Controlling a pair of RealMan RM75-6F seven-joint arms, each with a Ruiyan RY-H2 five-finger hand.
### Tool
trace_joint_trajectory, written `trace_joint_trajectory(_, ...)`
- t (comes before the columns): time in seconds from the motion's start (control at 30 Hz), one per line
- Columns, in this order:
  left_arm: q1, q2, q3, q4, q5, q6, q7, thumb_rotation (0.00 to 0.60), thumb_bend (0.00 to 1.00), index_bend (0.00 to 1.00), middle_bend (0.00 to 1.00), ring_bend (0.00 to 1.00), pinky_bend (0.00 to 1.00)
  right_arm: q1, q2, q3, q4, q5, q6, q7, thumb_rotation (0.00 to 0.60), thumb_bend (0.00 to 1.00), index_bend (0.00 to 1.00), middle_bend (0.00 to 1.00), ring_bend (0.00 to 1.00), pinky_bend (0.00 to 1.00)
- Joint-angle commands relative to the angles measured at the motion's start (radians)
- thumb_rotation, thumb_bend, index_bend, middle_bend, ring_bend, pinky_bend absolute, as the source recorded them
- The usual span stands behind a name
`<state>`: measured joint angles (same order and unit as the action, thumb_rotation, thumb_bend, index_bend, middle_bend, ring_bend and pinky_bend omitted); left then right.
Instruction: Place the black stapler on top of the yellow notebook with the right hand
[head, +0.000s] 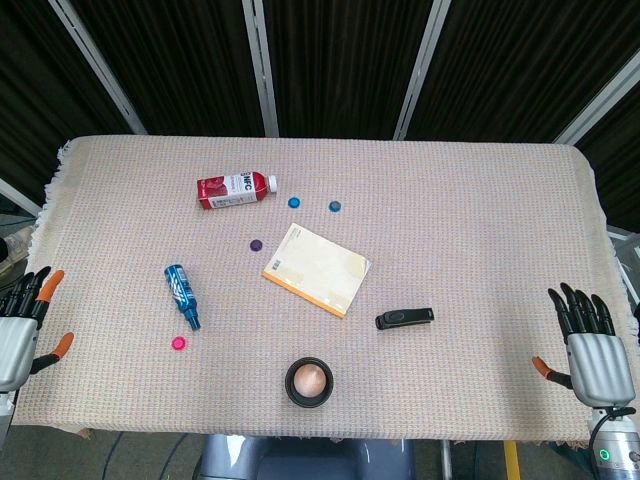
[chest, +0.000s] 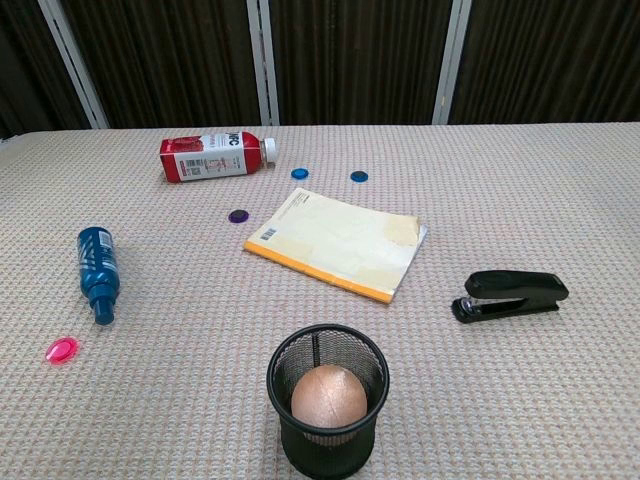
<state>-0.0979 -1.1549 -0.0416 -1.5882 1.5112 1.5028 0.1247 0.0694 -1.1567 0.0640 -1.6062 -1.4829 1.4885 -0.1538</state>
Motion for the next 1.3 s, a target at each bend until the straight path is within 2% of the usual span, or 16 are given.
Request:
trace_joint_trajectory(0.03,-0.001,0.002,-0.001,-0.002,-0.003,-0.003,0.0,0.6,0.3,0.03,0.0,0.0,0.17,0.002,0.0,0.001,-0.001,0.006,-0.007,-0.006,0.6,0.1,0.0,0.0,0.0,0.0)
trace_joint_trajectory(0.37,0.001,0.01,-0.002,-0.009,-0.012,-0.006,-0.01,0.6,0.3,0.03,0.0,0.0,0.17,0.036,-0.017,-0.02,0.006,-0.029,-0.066,-0.007,0.6,0.1,0.0,0.0,0.0,0.0)
trace_joint_trajectory(0.6,-0.005,0.004,-0.009,0.011,-0.004,-0.001,-0.042,0.6,0.3,0.03,0.0,0.0,0.17,0.12,-0.102,-0.05,0.009,-0.065,-0.211,-0.103,0.6,0.1,0.02,0.0,0.0,0.0)
trace_joint_trajectory(0.7,-0.006,0.004,-0.011,0.018,-0.007,-0.004,-0.048,0.6,0.3,0.03,0.0,0.0,0.17,0.158,-0.147,-0.041,0.005,-0.053,-0.267,-0.143,0.6,0.11,0.08,0.02,0.0,0.03)
trace_joint_trajectory(0.87,-0.008,0.006,-0.013,0.021,-0.013,-0.01,-0.057,0.6,0.3,0.03,0.0,0.0,0.17,0.216,-0.203,-0.022,0.03,-0.033,-0.345,-0.127,0.6,0.12,0.18,0.12,0.01,0.12)
trace_joint_trajectory(1.07,-0.008,0.01,-0.015,0.021,-0.018,-0.011,-0.065,0.6,0.3,0.03,0.0,0.0,0.17,0.283,-0.236,0.011,0.054,0.011,-0.43,-0.118,0.6,0.15,0.21,0.15,0.05,0.2)
trace_joint_trajectory(1.3,-0.016,0.011,-0.026,0.025,-0.042,-0.029,-0.068,0.6,0.3,0.03,0.0,0.0,0.17,0.335,-0.241,0.04,0.041,0.06,-0.482,-0.145,0.6,0.16,0.22,0.16,0.06,0.2)
